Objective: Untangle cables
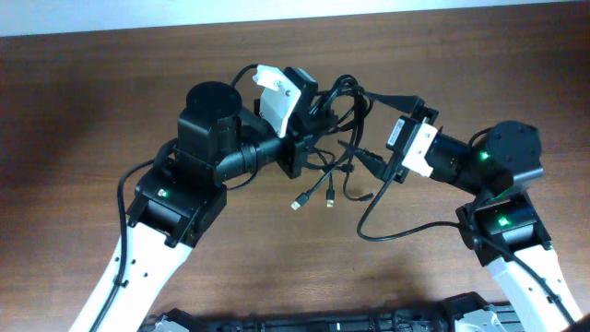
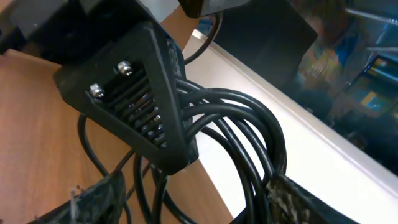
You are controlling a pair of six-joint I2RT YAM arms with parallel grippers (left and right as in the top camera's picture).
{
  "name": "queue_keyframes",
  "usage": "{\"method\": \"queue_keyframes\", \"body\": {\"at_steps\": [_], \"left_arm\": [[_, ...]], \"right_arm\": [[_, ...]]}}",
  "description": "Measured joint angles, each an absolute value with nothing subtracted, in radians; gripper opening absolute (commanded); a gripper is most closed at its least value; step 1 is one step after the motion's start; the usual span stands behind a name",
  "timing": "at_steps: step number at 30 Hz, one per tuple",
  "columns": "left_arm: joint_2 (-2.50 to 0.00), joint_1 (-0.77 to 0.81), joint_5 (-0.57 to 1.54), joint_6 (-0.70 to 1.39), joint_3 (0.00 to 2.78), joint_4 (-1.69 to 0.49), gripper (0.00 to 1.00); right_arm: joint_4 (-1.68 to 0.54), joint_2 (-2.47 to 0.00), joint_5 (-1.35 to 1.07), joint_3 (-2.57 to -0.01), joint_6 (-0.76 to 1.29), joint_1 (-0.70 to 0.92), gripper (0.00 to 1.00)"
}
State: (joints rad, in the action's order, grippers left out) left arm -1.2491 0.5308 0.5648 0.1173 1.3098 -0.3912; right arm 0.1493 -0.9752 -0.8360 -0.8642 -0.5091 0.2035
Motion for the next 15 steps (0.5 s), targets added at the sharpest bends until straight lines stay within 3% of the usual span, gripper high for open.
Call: {"method": "queue_keyframes", "body": {"at_steps": [7, 8, 11, 13, 15], "left_arm": [[-1.249, 0.531, 0.637, 0.117, 1.310, -0.390, 0.00], [-1.249, 0.531, 0.640, 0.117, 1.310, -0.391, 0.00], [-1.249, 0.529, 0.645, 0.117, 1.310, -0.382, 0.00], [-1.249, 0.531, 0.654, 0.117, 1.310, -0.382, 0.00], [-1.249, 0.531, 0.659, 0.117, 1.309, -0.379, 0.00]], "right_arm": [[0.157, -0.973, -0.785, -0.864, -0.528, 0.204, 0.67], [0.159, -0.973, -0.775, -0.864, -0.527, 0.204, 0.63], [0.163, -0.973, -0.750, -0.864, -0.529, 0.204, 0.30], [0.163, -0.971, -0.731, -0.864, -0.530, 0.202, 0.13], [0.165, -0.970, -0.707, -0.864, -0.530, 0.198, 0.12]]}}
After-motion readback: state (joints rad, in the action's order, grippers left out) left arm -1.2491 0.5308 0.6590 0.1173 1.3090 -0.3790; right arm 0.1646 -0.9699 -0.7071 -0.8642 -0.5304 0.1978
